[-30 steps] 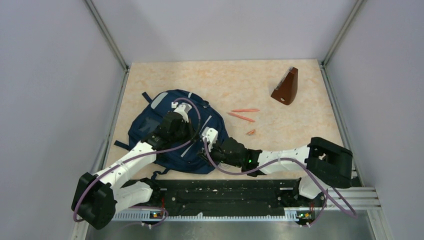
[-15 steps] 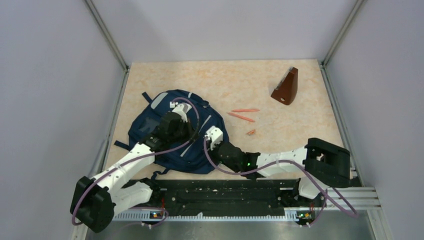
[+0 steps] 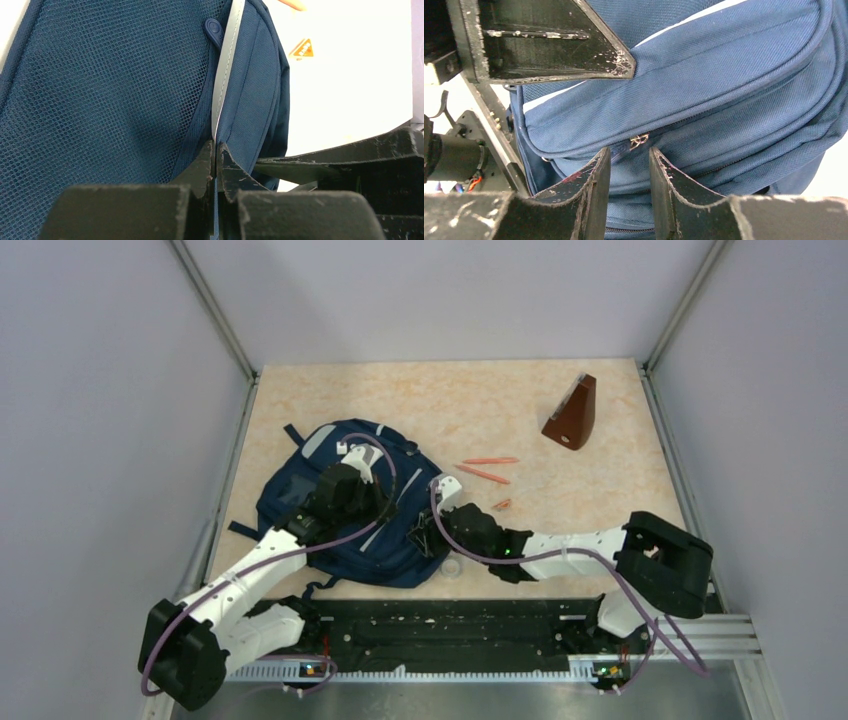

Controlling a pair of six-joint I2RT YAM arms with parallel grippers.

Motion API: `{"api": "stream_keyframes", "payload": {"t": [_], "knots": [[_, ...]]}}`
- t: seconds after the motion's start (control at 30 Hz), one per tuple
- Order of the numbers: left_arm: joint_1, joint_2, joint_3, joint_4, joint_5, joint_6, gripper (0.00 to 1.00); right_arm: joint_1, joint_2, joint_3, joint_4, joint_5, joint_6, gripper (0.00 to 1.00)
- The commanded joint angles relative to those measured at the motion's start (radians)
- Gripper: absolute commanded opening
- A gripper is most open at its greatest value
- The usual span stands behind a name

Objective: Pack the student bag
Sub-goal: Unzip the student bag at the center of the board.

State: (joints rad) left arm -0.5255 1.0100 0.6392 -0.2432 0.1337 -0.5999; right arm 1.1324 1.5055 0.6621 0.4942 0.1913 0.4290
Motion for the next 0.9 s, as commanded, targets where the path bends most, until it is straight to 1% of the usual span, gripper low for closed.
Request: {"api": "stream_keyframes", "payload": {"t": [0.0,0.17,0.27,0.3,0.33,0.4,0.43,0.6,0.7,0.87], "knots": [[0.0,-0.031,0.063,0.082,0.002,-0.011,0.0,-0.029,0.013,0.047,0.004,-0.095,0.117,0.33],[0.0,-0.025,0.065,0.086,0.01,-0.019,0.0,-0.03,0.061,0.074,0.006,-0.092,0.158,0.31],[0.001,-0.027,0.066,0.088,0.01,-0.02,0.0,-0.031,0.092,0.084,0.038,-0.095,0.165,0.3],[0.0,-0.026,0.065,0.088,0.01,-0.021,0.0,-0.031,0.102,0.089,0.048,-0.1,0.165,0.28],[0.0,-0.027,0.064,0.09,0.008,-0.023,0.0,-0.031,0.113,0.096,0.055,-0.102,0.163,0.24],[0.0,-0.027,0.062,0.098,0.01,-0.029,0.0,-0.031,0.13,0.11,0.049,-0.105,0.152,0.04],[0.0,-0.026,0.063,0.104,0.01,-0.033,0.0,-0.03,0.136,0.115,0.042,-0.107,0.144,0.0],[0.0,-0.013,0.064,0.134,0.005,-0.042,0.0,0.008,0.108,0.086,0.05,-0.101,0.078,0.0],[0.001,0.01,0.072,0.155,0.0,-0.043,0.0,0.051,0.09,0.085,0.039,-0.094,0.036,0.0],[0.002,0.049,0.097,0.178,0.004,-0.043,0.0,0.131,0.093,0.105,0.037,-0.069,0.013,0.0]]}}
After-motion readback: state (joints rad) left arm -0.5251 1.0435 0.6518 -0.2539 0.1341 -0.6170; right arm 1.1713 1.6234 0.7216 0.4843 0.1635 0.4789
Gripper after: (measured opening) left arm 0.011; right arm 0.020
